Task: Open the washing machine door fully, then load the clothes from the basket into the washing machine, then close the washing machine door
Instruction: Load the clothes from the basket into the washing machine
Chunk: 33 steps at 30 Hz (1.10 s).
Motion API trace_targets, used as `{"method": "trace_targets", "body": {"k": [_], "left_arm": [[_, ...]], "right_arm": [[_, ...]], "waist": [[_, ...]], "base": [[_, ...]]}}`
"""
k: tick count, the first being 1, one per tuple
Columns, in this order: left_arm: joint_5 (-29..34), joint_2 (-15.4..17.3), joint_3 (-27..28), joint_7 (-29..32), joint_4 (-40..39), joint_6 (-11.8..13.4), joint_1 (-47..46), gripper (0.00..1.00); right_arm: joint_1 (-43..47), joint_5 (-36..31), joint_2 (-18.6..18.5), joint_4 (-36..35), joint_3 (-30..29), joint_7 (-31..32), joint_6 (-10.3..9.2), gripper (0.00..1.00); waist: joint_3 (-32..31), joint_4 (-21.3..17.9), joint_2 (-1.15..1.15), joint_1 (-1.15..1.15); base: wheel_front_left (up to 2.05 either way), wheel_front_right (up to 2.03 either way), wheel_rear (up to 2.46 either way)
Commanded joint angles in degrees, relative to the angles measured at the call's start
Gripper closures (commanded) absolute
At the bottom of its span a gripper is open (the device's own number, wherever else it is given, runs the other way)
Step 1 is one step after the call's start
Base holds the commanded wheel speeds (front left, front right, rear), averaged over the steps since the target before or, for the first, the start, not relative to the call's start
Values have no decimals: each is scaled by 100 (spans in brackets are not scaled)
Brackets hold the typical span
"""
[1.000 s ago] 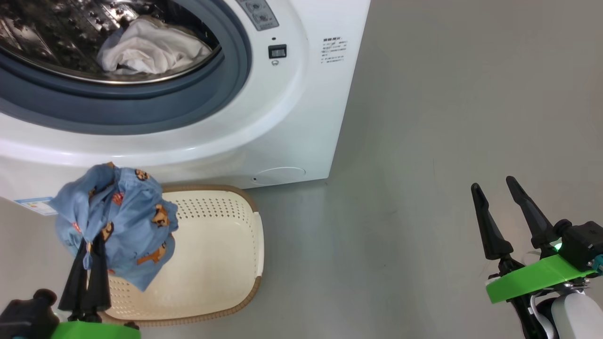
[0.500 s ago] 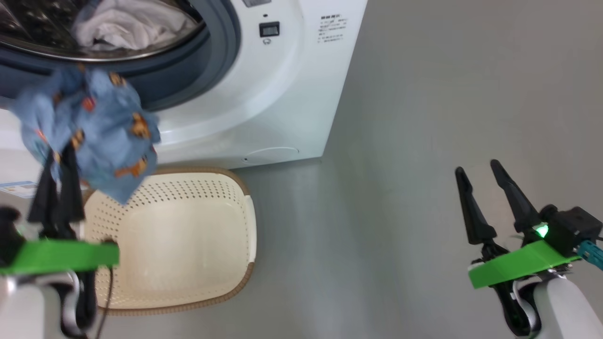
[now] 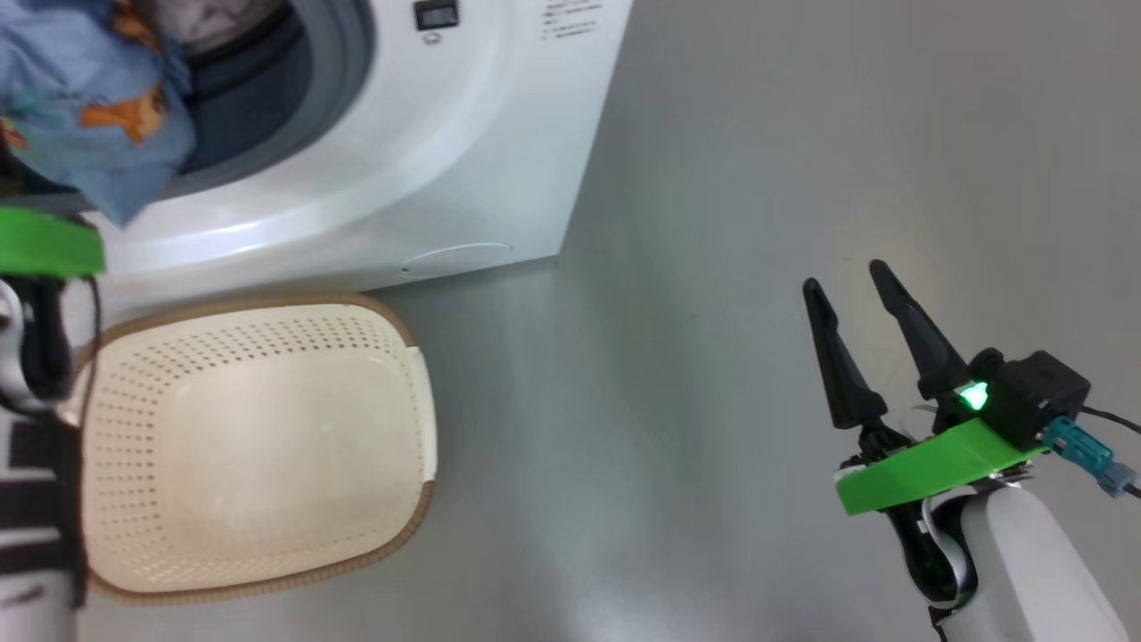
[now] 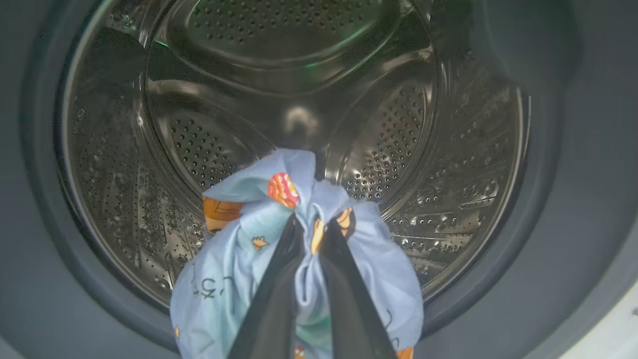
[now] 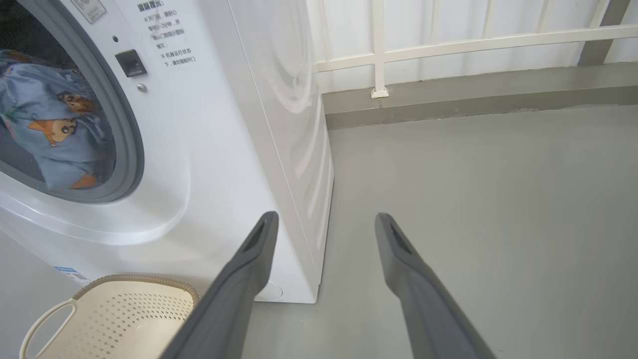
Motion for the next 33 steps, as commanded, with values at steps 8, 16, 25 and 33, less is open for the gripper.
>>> {"method": "trace_targets", "body": {"k": [8,16,25,33], "left_arm": [[200,646,28,-35,1714,-14,-1311,100],[472,841,-123,-35,2420,36,-2344,100],[861,843,77,-35,1852,137,-2526,65],[975,774,216,-35,2130,115,-2460,0]], "right_arm": [[-165,54,195,-104,270,-27,16,0],[-326,67,323,-90,423,-27,16,0],[-445,79,371,-100,490,-27,16,0],[-463,75,365,-85,462,-27,16,0]], "waist": [[429,-416,0,0],[694,-568,0,0],[862,-686,0,0],[887,-669,0,0]], "base": [[0,0,0],[0,0,0],[0,0,0],[0,0,0]]}}
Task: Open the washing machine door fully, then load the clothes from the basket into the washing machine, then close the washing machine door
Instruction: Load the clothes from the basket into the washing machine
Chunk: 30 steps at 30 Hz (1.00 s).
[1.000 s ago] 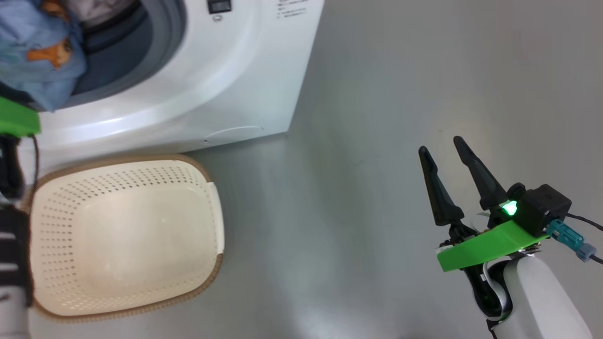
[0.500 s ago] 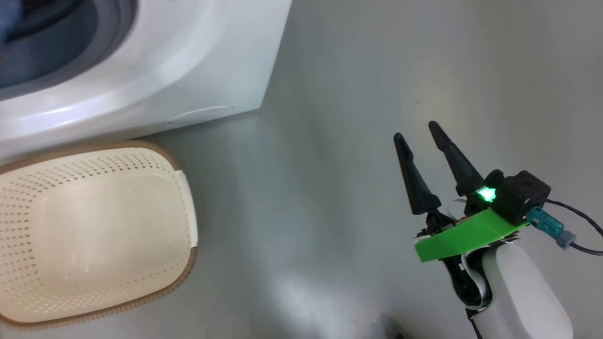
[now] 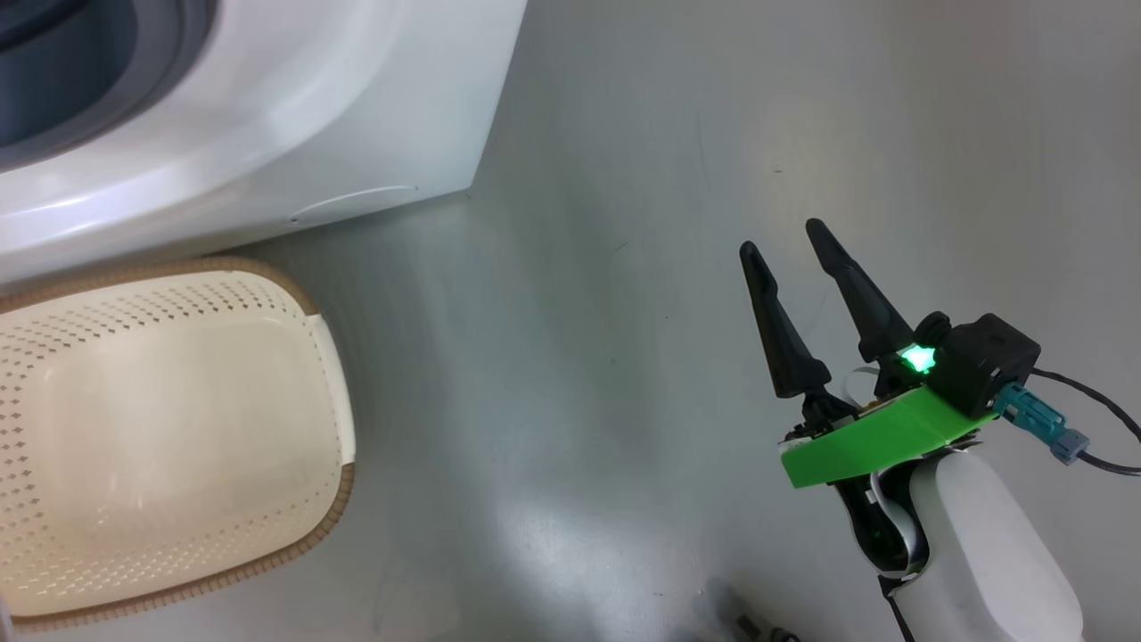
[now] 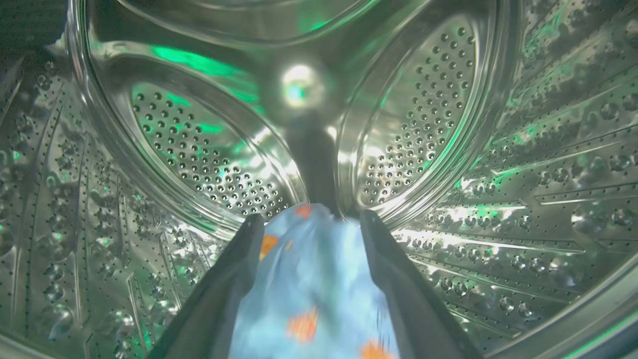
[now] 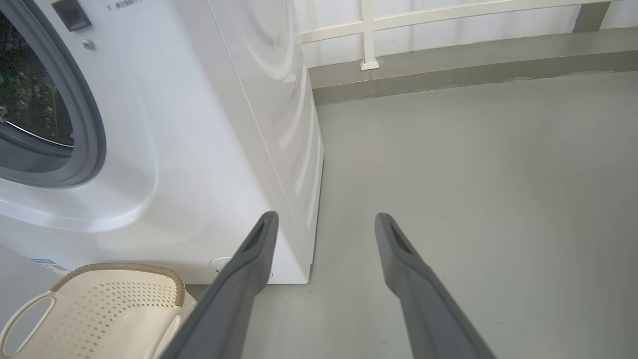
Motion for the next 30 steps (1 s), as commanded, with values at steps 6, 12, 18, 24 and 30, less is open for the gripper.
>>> {"method": "trace_targets", "body": {"k": [6,12,18,24,30], "left_arm": [[70,164,160,-29,-35,-23,101,0],[27,-30,314,-29,-100,-48,382,0],[116,-274,348,-29,-246,-76,901,0],[54,-599,439,-29,-545,-101,1445,0],[102,-843,331,-29,-930,-114,2067,0]], "right_arm": [[-2,44,-11,-115,79,-27,16,0],[-37,38,-33,-114,41,-27,16,0],[2,11,-117,-116,-12,-27,16,0],[76,-8,-293,-124,-121,-27,16,0],[198,-30,-482,-105,-194,-27,16,0]], "waist": [[6,74,0,0],[-61,168,0,0],[-216,312,0,0],[-396,541,0,0],[-582,772,0,0]], "base": [[0,0,0],[0,0,0],[0,0,0],[0,0,0],[0,0,0]]}}
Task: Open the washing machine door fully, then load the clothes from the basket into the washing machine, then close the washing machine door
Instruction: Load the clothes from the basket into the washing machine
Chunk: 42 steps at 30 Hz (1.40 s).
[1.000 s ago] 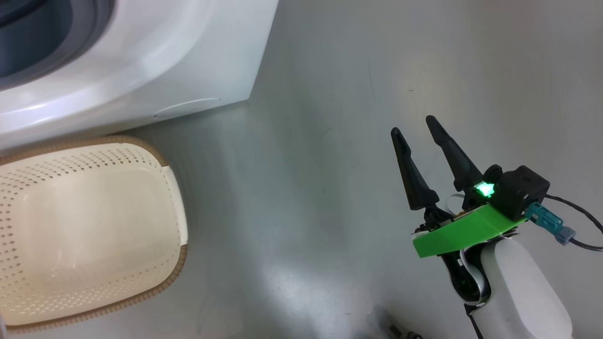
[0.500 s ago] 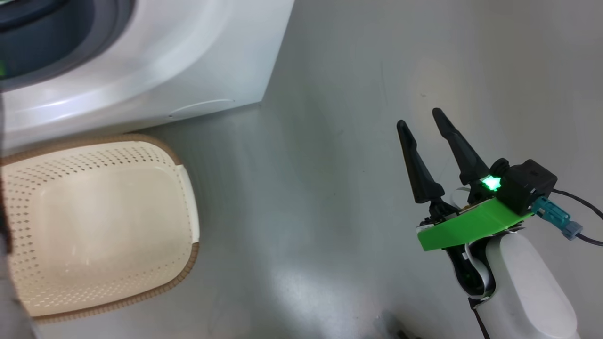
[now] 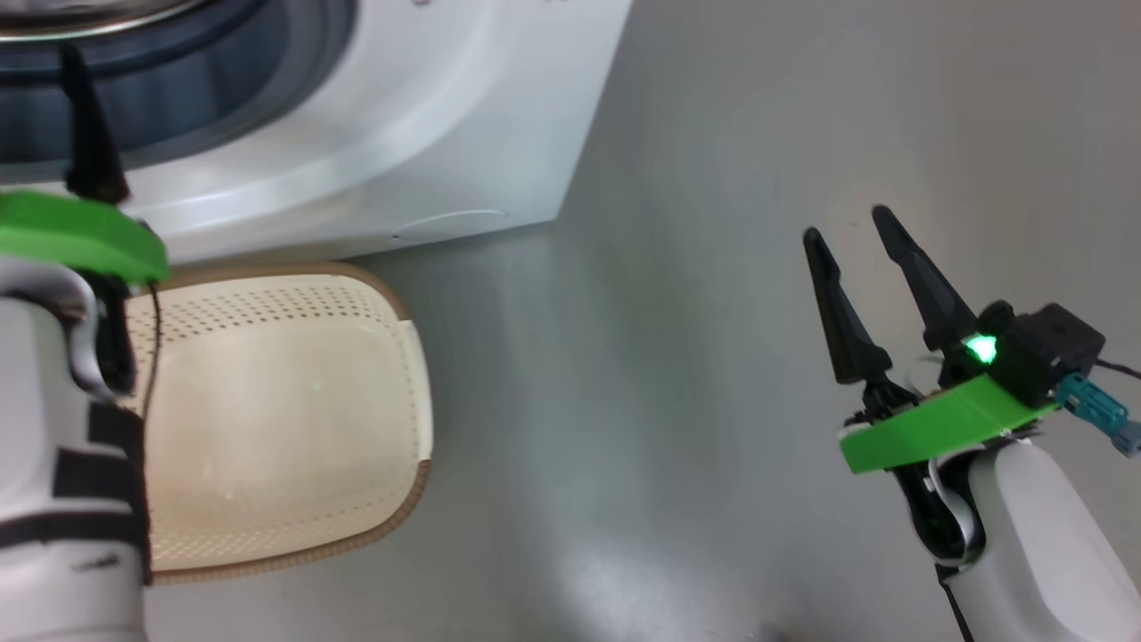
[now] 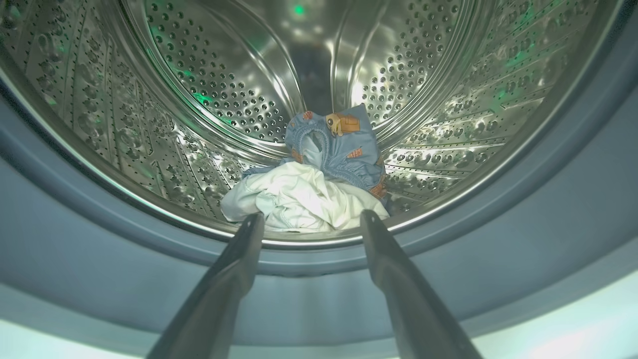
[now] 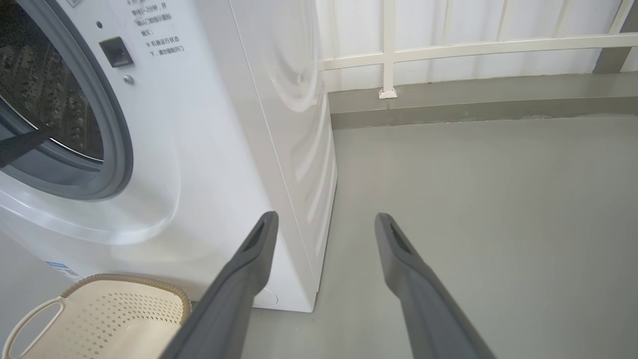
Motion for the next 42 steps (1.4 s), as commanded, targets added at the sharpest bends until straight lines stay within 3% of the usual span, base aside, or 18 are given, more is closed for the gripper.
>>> {"method": "trace_targets", "body": {"k": [1,26,42], "left_arm": [[31,174,64,-30,-242,-11,237,0],[-243,-211,-91,-30,-1916,-14,3090,0],[-312,-290,-76,-30,-2307,-14,4316,0]], "right_arm": [[242,-27,-64,-107,62,-27,16,0],[893,17,-351,-58,-106,-27,16,0],[1560,73,-501,30,-193,-27,16,0]], "waist": [[-144,160,0,0],[-1073,506,0,0],[-2042,646,0,0]], "base": [[0,0,0],[0,0,0],[0,0,0]]}}
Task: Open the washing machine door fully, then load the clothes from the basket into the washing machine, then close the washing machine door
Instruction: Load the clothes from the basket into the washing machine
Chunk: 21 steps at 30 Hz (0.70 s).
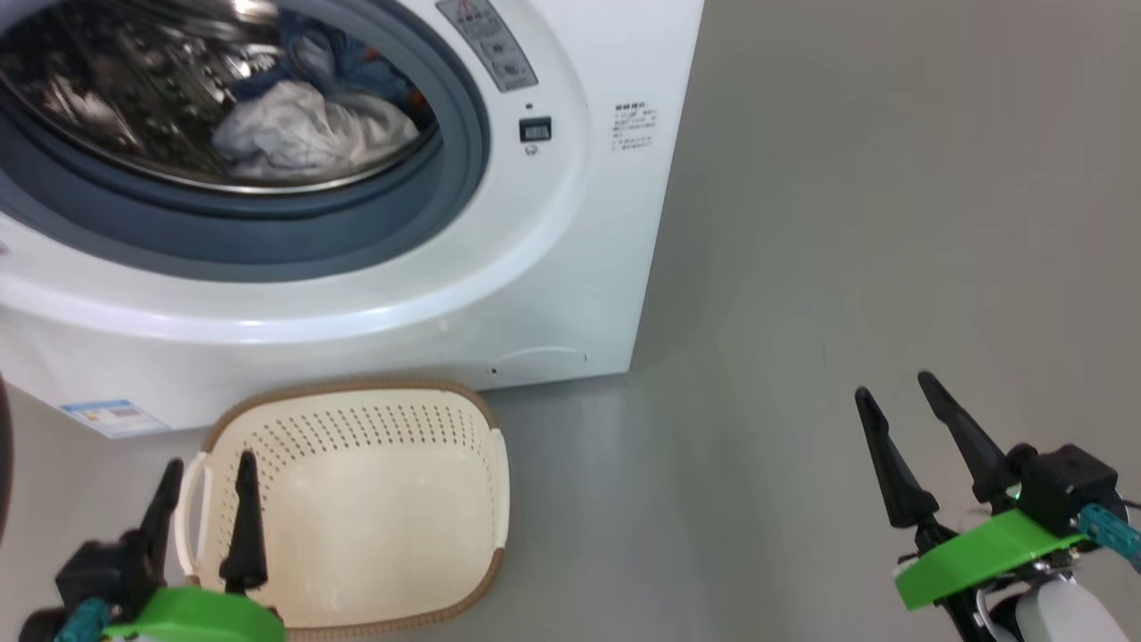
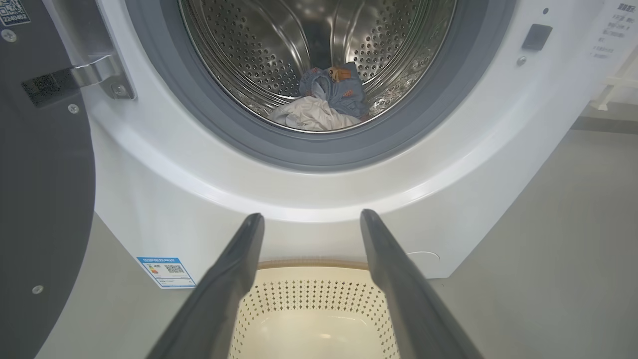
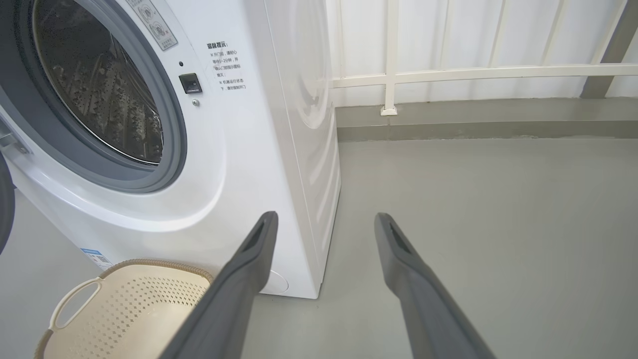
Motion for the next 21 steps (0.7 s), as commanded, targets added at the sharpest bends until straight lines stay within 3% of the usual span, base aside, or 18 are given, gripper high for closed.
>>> {"method": "trace_targets", "body": {"k": [1,21], "left_arm": [[-54,107,183,-33,-192,-14,113,0],[-213,153,292,-33,-608,-14,1179,0]], "right_arm": [[157,76,-109,-120,61,-27,16,0],[886,139,-245,-166,-49,-27,16,0]], "waist": [[-294,57,0,0],[-1020,58,0,0]], "base": [[0,0,0],[0,0,0]]}}
